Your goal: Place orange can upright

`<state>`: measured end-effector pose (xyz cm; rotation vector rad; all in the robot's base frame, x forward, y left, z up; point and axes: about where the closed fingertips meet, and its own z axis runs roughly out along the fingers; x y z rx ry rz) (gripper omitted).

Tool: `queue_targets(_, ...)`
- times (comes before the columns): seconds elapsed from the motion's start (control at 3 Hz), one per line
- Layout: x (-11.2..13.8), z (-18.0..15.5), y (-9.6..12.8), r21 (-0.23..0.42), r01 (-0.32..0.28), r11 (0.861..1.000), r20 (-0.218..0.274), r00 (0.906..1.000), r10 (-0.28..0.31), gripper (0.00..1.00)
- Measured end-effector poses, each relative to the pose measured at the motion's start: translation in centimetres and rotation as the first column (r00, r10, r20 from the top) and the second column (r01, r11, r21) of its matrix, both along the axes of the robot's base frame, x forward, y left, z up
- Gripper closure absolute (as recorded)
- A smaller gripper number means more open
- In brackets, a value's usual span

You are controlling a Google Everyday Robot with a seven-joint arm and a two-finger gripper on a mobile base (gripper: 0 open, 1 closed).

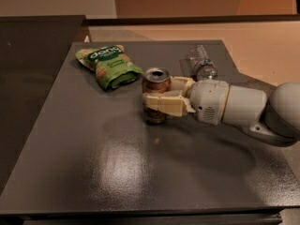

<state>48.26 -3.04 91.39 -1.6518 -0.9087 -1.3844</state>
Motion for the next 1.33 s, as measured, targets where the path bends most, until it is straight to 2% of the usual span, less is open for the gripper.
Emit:
queue_targets(0.33,-0.17,-0.41,-0.1,0.013,-0.004,1.0,0.009,0.9999,0.004,0.59)
queue_targets(0.67,-0.29,-0.75,-0.23,-0.001,-0.005,1.0,0.013,0.9999,0.005,0.36)
queue_targets(1.0,-0.33,-0.71,-0.02,0.012,-0.005,1.0,-0.015,0.9999,0.006,0.12)
queue_targets(1.33,-0.38,-0.66,0.21,0.023,-0.006,1.0,-0.04,0.9992,0.007,0.0)
